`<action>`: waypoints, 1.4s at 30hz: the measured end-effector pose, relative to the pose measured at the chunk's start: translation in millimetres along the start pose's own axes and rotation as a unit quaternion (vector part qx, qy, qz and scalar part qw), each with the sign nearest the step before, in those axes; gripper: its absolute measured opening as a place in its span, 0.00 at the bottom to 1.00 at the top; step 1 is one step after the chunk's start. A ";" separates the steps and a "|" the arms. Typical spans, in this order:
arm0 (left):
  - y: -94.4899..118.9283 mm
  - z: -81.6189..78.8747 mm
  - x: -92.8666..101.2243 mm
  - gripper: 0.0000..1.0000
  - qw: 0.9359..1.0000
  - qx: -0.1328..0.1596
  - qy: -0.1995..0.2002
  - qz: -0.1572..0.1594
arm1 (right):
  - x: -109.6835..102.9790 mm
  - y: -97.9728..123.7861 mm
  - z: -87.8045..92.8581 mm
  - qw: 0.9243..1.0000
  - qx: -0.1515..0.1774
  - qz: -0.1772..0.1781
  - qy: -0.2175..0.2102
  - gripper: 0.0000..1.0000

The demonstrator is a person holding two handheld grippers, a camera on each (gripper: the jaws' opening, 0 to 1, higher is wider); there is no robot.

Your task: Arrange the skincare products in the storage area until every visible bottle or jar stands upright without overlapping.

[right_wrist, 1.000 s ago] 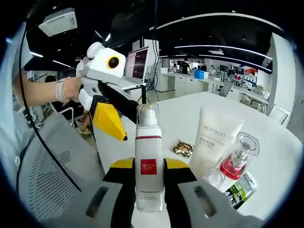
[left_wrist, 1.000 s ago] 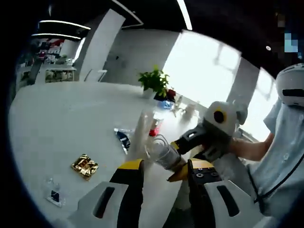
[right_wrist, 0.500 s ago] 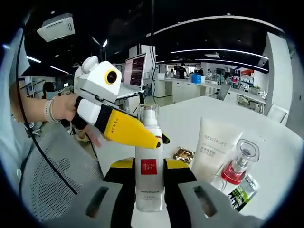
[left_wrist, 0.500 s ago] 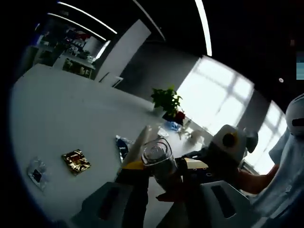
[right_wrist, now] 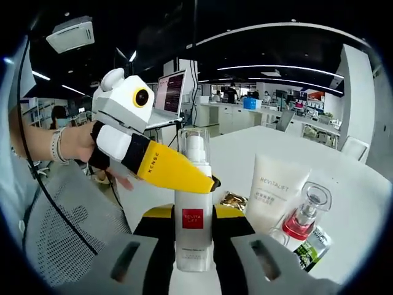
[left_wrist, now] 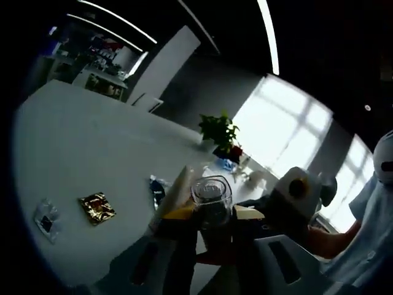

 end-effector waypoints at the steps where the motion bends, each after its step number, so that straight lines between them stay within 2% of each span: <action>1: -0.8 -0.3 0.1 0.17 1.000 0.000 -0.007 -0.002 | 0.5 0.3 0.1 1.000 0.000 0.001 0.001 0.22; 6: -3.6 0.5 -0.9 0.17 1.000 -0.009 -0.017 -0.005 | 2.7 0.9 1.8 1.000 -0.009 0.001 0.006 0.22; 9: -3.8 3.2 -5.9 0.17 0.997 -0.025 -0.064 -0.032 | 2.6 3.7 1.3 1.000 -0.006 -0.002 0.002 0.22; 11: -3.4 4.5 -6.8 0.17 0.997 -0.030 -0.070 -0.033 | 2.2 5.2 2.0 1.000 -0.008 -0.002 0.004 0.23; 15: 0.2 2.6 -15.6 0.17 0.994 -0.033 -0.091 -0.056 | 1.5 11.0 9.0 1.000 -0.022 -0.003 0.007 0.23; 19: 3.6 4.0 -27.4 0.17 0.988 -0.048 -0.124 -0.081 | 2.1 19.3 14.0 1.000 -0.030 -0.003 -0.001 0.23; 21: 3.3 5.9 -28.4 0.17 0.986 -0.054 -0.135 -0.080 | 3.4 24.0 14.1 1.000 -0.030 0.002 -0.005 0.23; 24: 2.2 8.0 -30.9 0.17 0.983 -0.060 -0.152 -0.087 | 6.9 30.0 10.3 1.000 -0.020 0.013 -0.011 0.23; 25: 1.8 9.4 -32.9 0.17 0.979 -0.069 -0.171 -0.093 | 7.7 31.7 9.0 1.000 -0.018 0.014 -0.012 0.23; 26: 0.8 10.3 -32.8 0.17 0.978 -0.071 -0.175 -0.094 | 9.0 33.7 6.3 1.000 -0.012 0.015 -0.019 0.22; 28: -1.3 12.7 -31.3 0.17 0.975 -0.076 -0.187 -0.088 | 10.2 35.7 0.1 0.999 0.010 0.017 -0.032 0.22; 30: -3.2 17.2 -31.8 0.17 0.967 -0.096 -0.220 -0.085 | 10.3 36.2 -3.3 0.999 0.016 0.013 -0.037 0.22; 32: -5.8 20.8 -30.7 0.17 0.960 -0.104 -0.246 -0.081 | 9.8 34.7 -7.1 0.999 0.023 0.012 -0.036 0.23; 42: -14.4 35.5 -12.4 0.17 0.944 -0.131 -0.300 -0.028 | 5.8 19.7 -14.0 0.997 0.054 -0.014 -0.047 0.25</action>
Point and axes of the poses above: the point that each gripper's makers call its tool centre point, and the gripper's own axes: y roughly backward along the fingers, x roughly to its right, z roughly out of its underside, the point moved 6 cm from there along y, roughly backward along the fingers, and after that the axes turned 5 degrees about -z, right-handed, at the moved point
